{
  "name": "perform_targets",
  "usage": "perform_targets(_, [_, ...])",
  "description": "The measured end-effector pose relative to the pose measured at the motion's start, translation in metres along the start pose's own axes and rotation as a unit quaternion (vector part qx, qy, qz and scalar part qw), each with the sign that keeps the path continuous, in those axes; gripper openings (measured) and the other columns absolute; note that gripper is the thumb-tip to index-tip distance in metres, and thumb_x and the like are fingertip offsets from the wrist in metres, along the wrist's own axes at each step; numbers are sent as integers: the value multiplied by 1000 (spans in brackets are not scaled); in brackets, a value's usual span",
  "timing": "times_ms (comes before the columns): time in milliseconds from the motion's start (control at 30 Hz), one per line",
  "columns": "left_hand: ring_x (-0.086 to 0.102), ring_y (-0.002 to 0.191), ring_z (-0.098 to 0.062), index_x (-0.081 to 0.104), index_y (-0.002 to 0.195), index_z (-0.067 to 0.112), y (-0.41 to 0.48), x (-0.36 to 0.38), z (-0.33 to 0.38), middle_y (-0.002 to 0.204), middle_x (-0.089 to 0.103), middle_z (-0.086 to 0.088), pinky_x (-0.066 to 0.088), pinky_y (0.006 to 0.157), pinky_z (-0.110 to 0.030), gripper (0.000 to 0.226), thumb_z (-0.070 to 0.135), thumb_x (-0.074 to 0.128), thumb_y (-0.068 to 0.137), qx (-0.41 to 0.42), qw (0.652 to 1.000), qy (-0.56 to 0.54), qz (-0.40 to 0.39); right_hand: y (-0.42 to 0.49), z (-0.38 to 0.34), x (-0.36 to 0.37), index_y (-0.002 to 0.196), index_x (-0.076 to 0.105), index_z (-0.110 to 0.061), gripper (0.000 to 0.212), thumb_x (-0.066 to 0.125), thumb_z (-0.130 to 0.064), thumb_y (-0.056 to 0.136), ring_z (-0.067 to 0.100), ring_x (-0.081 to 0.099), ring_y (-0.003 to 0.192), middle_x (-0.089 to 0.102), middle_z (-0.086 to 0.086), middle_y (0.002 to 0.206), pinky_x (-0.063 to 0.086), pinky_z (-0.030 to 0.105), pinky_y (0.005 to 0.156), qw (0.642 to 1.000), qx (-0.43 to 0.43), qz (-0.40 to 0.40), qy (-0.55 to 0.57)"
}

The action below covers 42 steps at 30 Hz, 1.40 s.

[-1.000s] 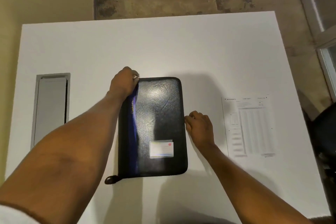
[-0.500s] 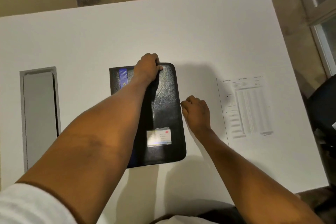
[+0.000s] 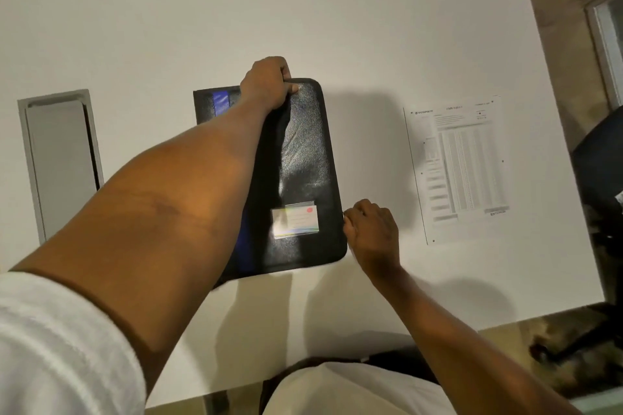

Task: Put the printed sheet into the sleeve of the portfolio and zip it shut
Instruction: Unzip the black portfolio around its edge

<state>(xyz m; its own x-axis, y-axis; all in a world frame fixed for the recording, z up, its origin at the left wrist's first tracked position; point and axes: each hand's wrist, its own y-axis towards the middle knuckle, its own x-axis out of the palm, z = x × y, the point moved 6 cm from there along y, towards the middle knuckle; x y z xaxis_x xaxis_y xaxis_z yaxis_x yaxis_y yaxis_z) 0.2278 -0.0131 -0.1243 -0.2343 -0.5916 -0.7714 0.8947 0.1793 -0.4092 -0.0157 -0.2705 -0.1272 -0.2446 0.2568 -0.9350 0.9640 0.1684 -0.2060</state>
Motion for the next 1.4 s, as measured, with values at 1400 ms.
perform_targets(1400, [73, 101, -29, 60, 95, 24, -4, 5, -1, 113, 73, -1, 61, 91, -42, 23, 33, 80, 88, 12, 1000, 12, 16, -127, -202, 98, 66, 62, -22, 25, 86, -22, 72, 16, 62, 48, 64, -4, 62, 53, 27, 45, 993, -60, -19, 98])
